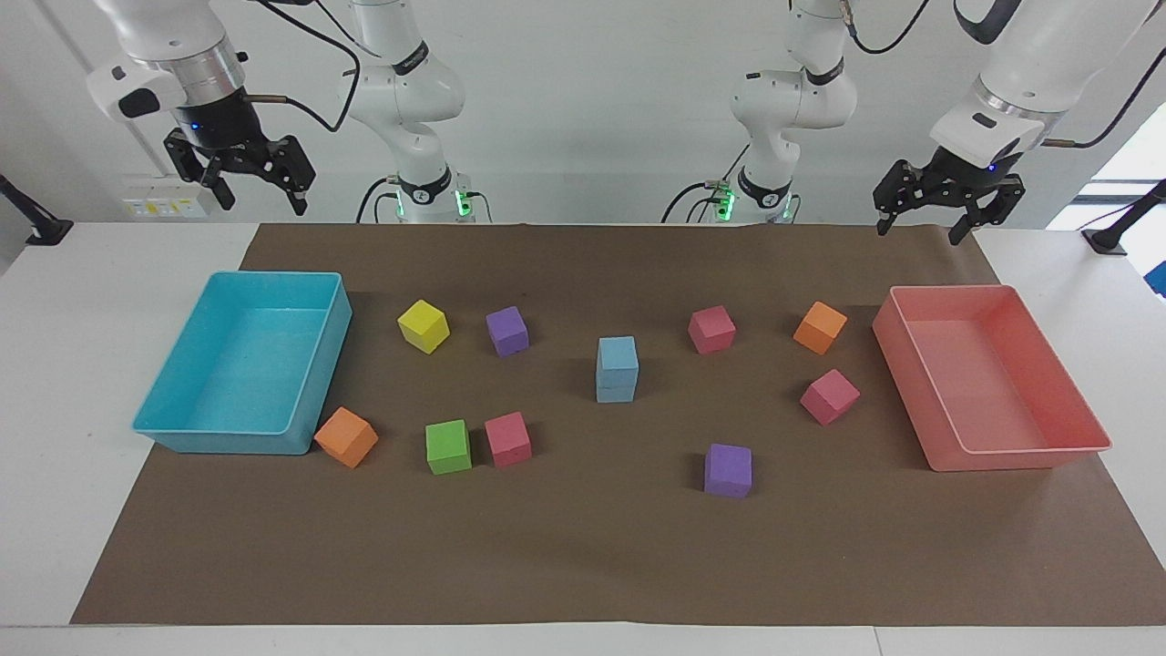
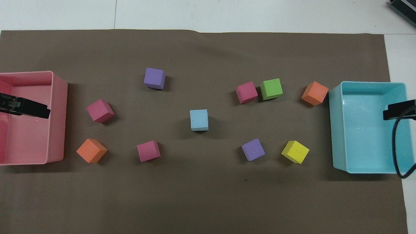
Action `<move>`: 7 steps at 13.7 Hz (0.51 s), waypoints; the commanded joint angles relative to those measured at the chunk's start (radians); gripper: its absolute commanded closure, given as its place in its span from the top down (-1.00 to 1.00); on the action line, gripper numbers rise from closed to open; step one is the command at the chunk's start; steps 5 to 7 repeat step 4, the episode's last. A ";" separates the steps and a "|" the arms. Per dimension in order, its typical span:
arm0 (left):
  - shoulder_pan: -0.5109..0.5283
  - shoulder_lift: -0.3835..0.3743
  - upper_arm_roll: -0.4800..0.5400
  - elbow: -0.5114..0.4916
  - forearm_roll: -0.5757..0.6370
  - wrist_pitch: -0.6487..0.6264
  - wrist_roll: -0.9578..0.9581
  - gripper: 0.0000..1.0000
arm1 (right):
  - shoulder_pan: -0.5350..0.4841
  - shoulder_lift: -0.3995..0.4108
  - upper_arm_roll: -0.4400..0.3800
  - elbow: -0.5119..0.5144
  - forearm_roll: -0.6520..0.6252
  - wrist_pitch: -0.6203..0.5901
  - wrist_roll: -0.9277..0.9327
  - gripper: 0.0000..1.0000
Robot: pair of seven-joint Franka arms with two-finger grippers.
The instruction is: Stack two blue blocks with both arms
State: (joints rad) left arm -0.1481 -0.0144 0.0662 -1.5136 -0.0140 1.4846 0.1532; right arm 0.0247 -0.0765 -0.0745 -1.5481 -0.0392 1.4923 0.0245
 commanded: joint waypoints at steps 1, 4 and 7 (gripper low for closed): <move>0.018 -0.007 -0.011 -0.011 -0.003 0.000 0.016 1.00 | 0.001 -0.006 0.001 -0.004 -0.002 -0.009 -0.017 1.00; 0.018 -0.009 -0.011 -0.014 -0.003 0.002 0.016 1.00 | 0.003 -0.011 0.002 -0.004 -0.002 -0.044 -0.017 1.00; 0.018 -0.009 -0.011 -0.014 -0.003 0.002 0.016 1.00 | 0.003 -0.011 0.002 -0.004 -0.002 -0.044 -0.017 1.00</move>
